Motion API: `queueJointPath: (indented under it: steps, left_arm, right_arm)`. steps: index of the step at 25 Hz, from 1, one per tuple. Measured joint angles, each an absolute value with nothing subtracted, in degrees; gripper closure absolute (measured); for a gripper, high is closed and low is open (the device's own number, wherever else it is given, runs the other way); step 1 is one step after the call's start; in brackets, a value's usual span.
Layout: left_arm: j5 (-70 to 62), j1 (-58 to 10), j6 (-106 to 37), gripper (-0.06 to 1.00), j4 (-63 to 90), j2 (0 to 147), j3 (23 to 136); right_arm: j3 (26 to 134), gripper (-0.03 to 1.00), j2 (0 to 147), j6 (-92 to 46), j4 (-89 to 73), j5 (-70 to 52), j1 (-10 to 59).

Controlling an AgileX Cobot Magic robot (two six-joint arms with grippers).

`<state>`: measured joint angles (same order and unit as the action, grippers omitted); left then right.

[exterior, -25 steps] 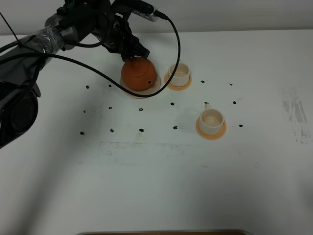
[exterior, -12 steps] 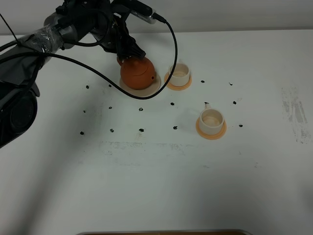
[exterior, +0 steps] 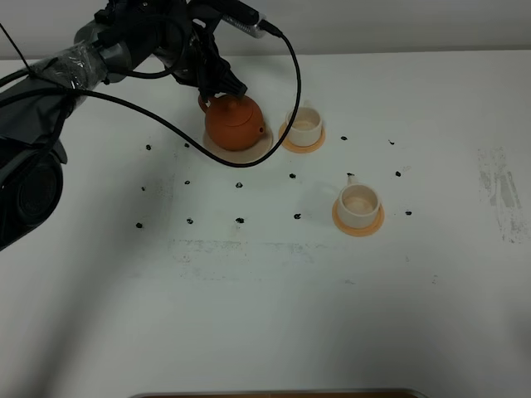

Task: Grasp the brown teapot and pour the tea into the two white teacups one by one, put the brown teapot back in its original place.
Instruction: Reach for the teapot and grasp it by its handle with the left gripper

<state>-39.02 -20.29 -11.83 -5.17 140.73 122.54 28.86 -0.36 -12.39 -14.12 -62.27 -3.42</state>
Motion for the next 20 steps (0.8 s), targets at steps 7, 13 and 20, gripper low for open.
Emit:
queueJointPath:
  steps: [7, 13, 20]
  left_arm:
    - [-37.29, -20.29, -11.95, 0.53, -5.27, 140.73, 122.54]
    - [-34.45, -20.29, -11.95, 0.53, -5.22, 140.73, 122.54]
    - [-33.45, -18.67, -11.97, 0.53, -3.55, 140.73, 122.54]
  right_arm:
    - [28.86, 0.53, -0.36, -12.39, -14.12, -62.27, -3.42]
    - [28.86, 0.53, -0.36, -12.39, -14.12, -62.27, -3.42]
    - [28.86, 0.53, -0.36, -12.39, -14.12, -62.27, -3.42]
